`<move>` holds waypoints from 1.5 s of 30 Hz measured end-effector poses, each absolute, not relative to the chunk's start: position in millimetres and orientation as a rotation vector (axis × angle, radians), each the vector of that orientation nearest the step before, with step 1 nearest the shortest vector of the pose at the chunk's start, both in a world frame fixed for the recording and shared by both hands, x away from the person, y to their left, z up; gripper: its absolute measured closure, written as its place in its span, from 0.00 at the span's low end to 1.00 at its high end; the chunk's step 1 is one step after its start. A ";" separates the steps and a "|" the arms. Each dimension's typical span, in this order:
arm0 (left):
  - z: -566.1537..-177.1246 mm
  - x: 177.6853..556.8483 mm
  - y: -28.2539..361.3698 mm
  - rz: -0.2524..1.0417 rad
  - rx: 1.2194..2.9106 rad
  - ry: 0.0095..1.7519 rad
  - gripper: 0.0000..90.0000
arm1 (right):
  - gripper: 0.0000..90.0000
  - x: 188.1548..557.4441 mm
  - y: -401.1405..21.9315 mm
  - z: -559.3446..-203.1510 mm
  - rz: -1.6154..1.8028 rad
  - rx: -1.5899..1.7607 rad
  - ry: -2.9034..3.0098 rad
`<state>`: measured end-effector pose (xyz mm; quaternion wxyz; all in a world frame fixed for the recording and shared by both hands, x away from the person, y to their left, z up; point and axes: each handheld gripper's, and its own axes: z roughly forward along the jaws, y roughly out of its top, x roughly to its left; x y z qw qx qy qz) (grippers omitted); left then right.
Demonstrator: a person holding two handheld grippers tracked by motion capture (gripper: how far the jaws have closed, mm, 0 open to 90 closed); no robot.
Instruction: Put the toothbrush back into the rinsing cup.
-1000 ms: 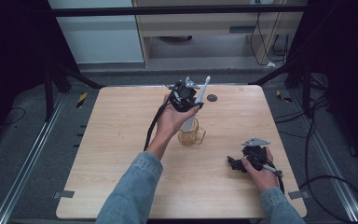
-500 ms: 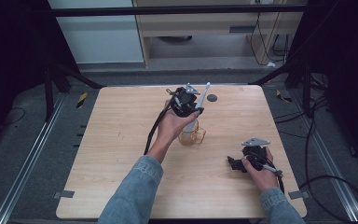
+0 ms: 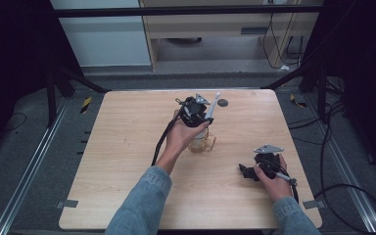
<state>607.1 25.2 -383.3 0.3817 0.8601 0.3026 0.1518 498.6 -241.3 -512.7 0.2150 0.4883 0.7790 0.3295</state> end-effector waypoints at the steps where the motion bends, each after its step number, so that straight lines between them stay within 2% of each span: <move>1: -384.1 607.0 25.3 0.387 2.195 0.772 0.75 | 0.01 498.5 -241.2 -512.6 0.912 1.356 2.160; 45: -395.0 609.9 24.7 0.390 2.216 0.813 0.74 | 0.00 498.7 -241.4 -512.7 0.911 1.353 2.163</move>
